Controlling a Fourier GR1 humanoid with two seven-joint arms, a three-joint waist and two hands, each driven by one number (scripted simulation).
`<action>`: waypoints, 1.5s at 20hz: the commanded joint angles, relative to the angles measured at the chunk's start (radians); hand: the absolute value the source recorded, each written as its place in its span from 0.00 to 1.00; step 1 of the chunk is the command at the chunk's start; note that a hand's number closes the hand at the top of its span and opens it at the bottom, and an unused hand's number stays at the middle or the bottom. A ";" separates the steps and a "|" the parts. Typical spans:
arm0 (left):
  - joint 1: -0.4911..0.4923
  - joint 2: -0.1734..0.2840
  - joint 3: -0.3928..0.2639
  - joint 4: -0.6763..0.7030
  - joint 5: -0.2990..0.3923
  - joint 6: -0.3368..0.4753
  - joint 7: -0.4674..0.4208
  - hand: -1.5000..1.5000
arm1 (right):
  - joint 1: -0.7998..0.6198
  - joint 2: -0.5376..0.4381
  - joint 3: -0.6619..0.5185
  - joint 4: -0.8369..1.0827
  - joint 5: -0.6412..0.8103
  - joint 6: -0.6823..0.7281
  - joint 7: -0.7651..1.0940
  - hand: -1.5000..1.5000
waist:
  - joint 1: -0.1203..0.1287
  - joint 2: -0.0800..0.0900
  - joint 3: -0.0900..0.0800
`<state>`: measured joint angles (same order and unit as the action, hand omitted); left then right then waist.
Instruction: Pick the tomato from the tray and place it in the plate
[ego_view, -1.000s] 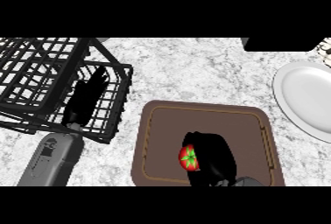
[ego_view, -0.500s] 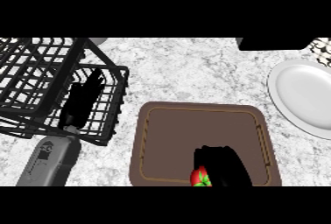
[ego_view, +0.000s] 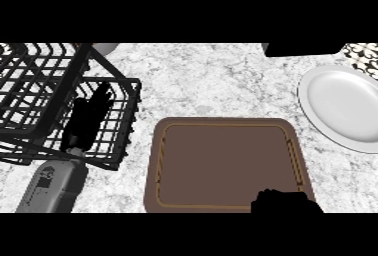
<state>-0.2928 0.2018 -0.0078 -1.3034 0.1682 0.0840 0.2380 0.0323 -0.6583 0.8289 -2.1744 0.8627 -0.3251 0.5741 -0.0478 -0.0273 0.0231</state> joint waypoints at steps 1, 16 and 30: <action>0.191 -0.038 -0.024 0.004 0.021 -0.022 -0.011 0.50 | 0.121 -0.064 -0.079 -0.127 -0.007 -0.159 -0.039 1.00 | 0.012 0.010 -0.019; 0.168 -0.080 -0.057 0.015 -0.013 -0.039 -0.028 0.50 | 0.224 -0.089 -0.487 0.008 -0.427 -0.475 -0.220 1.00 | 0.076 0.031 -0.015; 0.068 -0.089 -0.052 0.057 -0.017 -0.041 0.005 0.50 | -0.033 -0.101 -0.821 0.562 -0.838 -0.355 -0.581 1.00 | 0.127 0.041 -0.014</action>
<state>-0.3849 0.1524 -0.0346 -1.2632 0.1310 0.0562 0.2394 0.0680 -0.7609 0.0753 -1.7562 0.1142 -0.7302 0.0997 0.0511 0.0058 0.0225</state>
